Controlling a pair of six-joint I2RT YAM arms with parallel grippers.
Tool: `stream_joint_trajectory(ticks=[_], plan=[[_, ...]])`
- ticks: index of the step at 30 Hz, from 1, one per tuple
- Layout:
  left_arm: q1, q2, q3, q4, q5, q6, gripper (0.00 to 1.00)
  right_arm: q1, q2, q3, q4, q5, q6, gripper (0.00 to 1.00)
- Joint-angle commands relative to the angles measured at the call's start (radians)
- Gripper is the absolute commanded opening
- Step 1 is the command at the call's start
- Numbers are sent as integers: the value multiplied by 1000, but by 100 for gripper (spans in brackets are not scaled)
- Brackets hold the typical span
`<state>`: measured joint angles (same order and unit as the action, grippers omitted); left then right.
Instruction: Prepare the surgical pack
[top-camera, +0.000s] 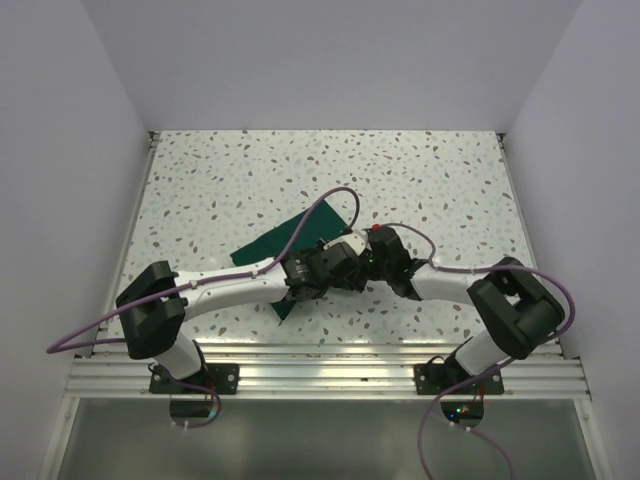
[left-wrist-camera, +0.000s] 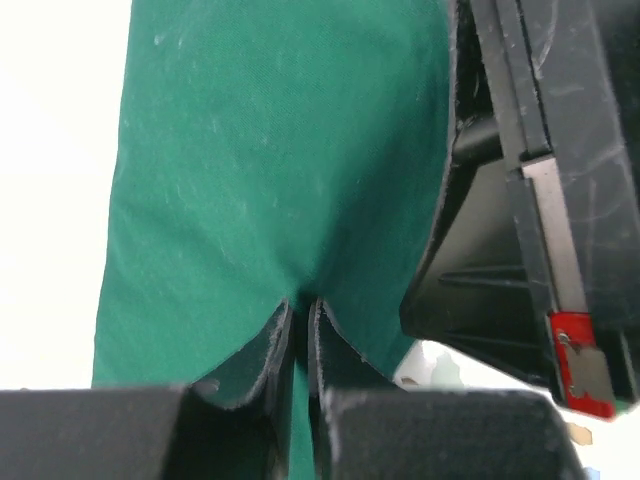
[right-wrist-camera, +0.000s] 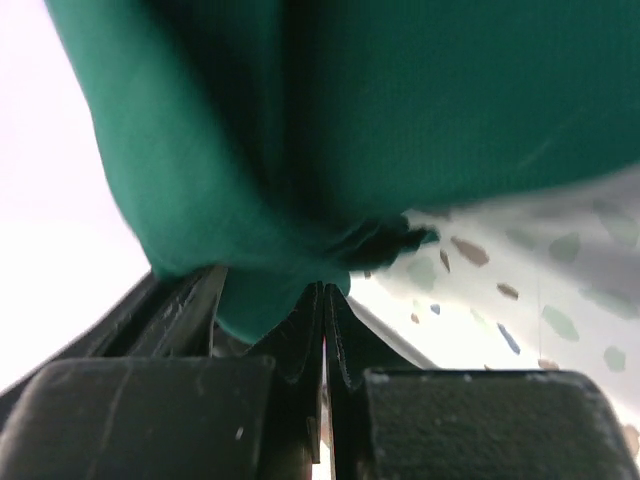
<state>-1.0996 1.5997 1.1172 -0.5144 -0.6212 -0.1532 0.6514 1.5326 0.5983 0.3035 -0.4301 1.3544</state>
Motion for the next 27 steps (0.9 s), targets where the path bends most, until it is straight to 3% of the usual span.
stream_joint_trajectory(ticks=[1,14,19,27], plan=[[1,-35,53,17,20,15,0,14,40,35,74,97,45,0],[1,-73,46,8,80,34,0,34,81,81,238,85,110,0],[1,-84,53,-1,95,26,0,45,35,80,190,106,94,0],[1,-77,81,-18,113,21,0,82,118,60,408,140,172,0]])
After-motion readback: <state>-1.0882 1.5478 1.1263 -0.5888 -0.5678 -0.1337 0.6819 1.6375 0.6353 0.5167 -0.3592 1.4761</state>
